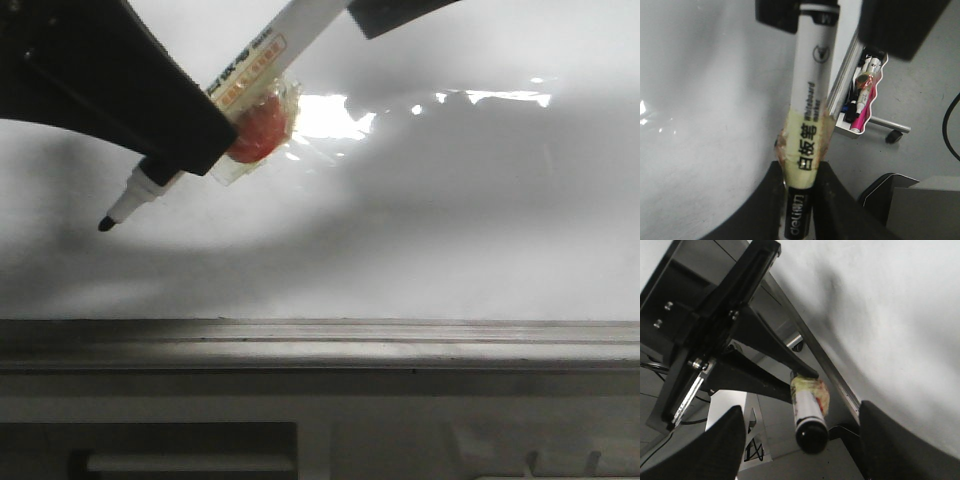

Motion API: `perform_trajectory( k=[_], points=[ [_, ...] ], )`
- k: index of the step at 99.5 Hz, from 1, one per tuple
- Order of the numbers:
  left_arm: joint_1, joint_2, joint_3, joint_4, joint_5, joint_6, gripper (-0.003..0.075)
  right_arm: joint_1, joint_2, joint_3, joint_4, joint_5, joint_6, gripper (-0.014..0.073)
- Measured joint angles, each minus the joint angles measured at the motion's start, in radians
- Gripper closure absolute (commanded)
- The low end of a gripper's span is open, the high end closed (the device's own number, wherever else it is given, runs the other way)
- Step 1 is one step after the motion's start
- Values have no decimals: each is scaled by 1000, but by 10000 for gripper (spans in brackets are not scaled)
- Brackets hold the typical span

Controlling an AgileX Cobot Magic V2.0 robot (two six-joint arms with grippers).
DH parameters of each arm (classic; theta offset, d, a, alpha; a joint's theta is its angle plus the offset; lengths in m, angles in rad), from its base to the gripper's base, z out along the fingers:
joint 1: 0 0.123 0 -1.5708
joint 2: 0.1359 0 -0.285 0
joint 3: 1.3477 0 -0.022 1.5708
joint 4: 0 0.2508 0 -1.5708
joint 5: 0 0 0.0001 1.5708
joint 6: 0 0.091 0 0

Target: Write number 6 on whiteboard

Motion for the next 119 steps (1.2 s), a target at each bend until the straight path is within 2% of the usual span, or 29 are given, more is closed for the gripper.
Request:
perform_trajectory(
  k=[20,27,46,63,71,74,75,77,87,92,96,100,119],
  points=[
    [0,4,0,2,-1,-1,741,30,51,-4,-5,-11,8,160],
    [0,4,0,2,-1,-1,741,39,66,-7,-5,-14,8,190],
    [0,4,0,2,-2,-2,741,62,97,-8,-5,-25,5,382],
    [-2,4,0,2,-2,-2,739,74,99,-8,-10,-31,-15,649],
    [-2,6,0,4,-2,-2,734,74,99,-9,-10,-25,-22,659],
    [-2,6,0,4,-2,-2,713,74,99,-9,-10,-25,-22,658],
    [-2,6,0,4,2,4,523,74,99,-9,-10,-23,-25,658],
    [-2,6,0,4,2,6,505,74,99,-9,-8,-23,-26,658],
    [-2,6,0,4,8,12,216,74,99,-9,-8,-23,-28,657],
    [-2,-1,0,4,8,12,135,74,99,-9,-8,-27,-28,653],
    [-2,-16,0,4,4,12,108,74,99,-9,-8,-29,-28,645],
    [3,-34,0,0,4,12,114,74,94,-7,-8,-40,-31,645],
    [95,-175,0,-9,2,-20,202,74,-18,93,-8,-170,-46,645]
  ],
)
